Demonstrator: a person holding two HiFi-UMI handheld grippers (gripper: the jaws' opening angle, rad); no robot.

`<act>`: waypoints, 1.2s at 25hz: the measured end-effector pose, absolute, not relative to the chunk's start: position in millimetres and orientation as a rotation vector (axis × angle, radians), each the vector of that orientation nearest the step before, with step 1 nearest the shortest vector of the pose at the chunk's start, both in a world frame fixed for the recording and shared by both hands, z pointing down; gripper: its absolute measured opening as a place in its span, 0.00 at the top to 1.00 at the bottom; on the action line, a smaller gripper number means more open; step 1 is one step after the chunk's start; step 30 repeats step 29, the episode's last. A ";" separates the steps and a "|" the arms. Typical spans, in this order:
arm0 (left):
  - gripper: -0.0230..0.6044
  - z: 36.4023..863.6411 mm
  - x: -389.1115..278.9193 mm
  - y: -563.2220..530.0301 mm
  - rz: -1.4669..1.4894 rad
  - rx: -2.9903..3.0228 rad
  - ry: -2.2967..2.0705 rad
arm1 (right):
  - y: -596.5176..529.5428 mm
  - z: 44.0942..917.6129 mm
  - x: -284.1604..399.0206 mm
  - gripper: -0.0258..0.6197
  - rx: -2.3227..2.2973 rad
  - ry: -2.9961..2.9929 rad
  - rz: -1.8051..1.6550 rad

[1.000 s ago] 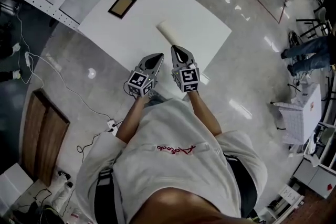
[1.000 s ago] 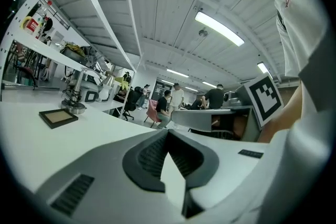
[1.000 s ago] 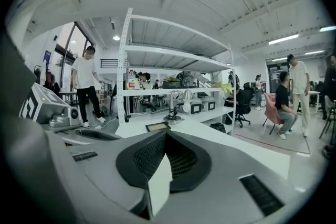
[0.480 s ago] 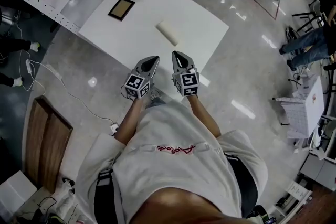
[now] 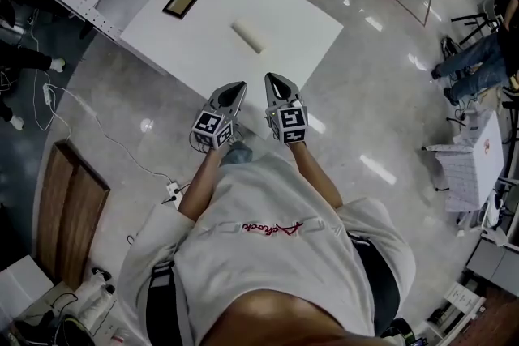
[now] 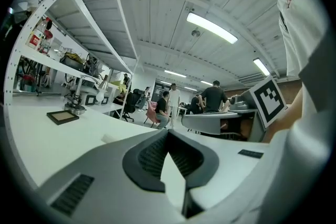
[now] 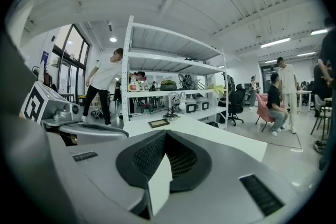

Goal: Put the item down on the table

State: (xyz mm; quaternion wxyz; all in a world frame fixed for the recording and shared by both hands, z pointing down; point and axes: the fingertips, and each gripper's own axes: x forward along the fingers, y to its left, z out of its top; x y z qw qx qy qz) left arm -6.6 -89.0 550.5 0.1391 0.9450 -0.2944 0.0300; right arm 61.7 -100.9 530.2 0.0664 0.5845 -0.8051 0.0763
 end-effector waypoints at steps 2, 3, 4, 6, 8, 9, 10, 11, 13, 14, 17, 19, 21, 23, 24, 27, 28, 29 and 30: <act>0.94 550.9 -3.6 -75.6 0.087 2.731 -0.862 | -88.4 531.3 64.1 0.93 1.759 -2.433 0.223; 0.94 551.3 -2.8 -69.7 0.088 2.732 -0.867 | -82.4 532.5 64.7 0.93 1.755 -2.434 0.221; 0.94 551.8 -2.3 -63.8 0.090 2.735 -0.871 | -76.0 534.1 65.2 0.93 1.752 -2.435 0.222; 0.94 553.9 -0.8 -50.9 0.100 2.739 -0.878 | -62.0 536.3 66.5 0.93 1.751 -2.438 0.226; 0.94 556.4 2.2 -35.0 0.104 2.738 -0.882 | -46.4 538.1 68.0 0.93 1.745 -2.442 0.231; 0.94 557.8 3.5 -26.5 0.108 2.738 -0.883 | -38.3 539.5 68.3 0.93 1.740 -2.442 0.237; 0.94 558.7 4.6 -18.6 0.111 2.738 -0.883 | -30.9 540.2 68.4 0.93 1.737 -2.444 0.240; 0.94 558.5 5.8 -11.8 0.112 2.740 -0.883 | -24.7 539.2 68.7 0.93 1.738 -2.448 0.237; 0.94 556.2 9.3 -0.6 0.108 2.747 -0.880 | -14.7 536.7 71.6 0.93 1.749 -2.452 0.221; 0.94 554.6 11.0 4.0 0.106 2.752 -0.878 | -10.3 535.9 73.1 0.93 1.752 -2.453 0.214; 0.94 552.3 13.9 17.7 0.109 2.761 -0.876 | 3.8 533.5 71.7 0.93 1.740 -2.460 0.221; 0.94 552.5 15.1 25.9 0.116 2.768 -0.871 | 11.6 533.9 70.8 0.93 1.737 -2.460 0.226; 0.94 551.8 17.2 30.4 0.120 2.776 -0.866 | 16.0 535.1 71.9 0.93 1.739 -2.459 0.221; 0.94 550.3 18.7 31.8 0.124 2.788 -0.864 | 18.4 535.2 72.0 0.93 1.738 -2.464 0.208; 0.94 549.8 17.8 31.8 0.126 2.793 -0.865 | 19.3 534.3 70.3 0.93 1.736 -2.469 0.201; 0.94 545.8 10.6 28.2 0.110 2.807 -0.876 | 18.2 532.2 61.4 0.93 1.728 -2.481 0.187; 0.94 544.0 7.9 27.0 0.102 2.812 -0.879 | 17.4 532.2 58.7 0.93 1.727 -2.482 0.180; 0.94 542.3 5.3 26.0 0.094 2.816 -0.882 | 16.8 532.4 56.1 0.93 1.726 -2.482 0.174; 0.94 542.3 5.3 26.0 0.094 2.816 -0.882 | 16.8 532.4 56.1 0.93 1.726 -2.482 0.174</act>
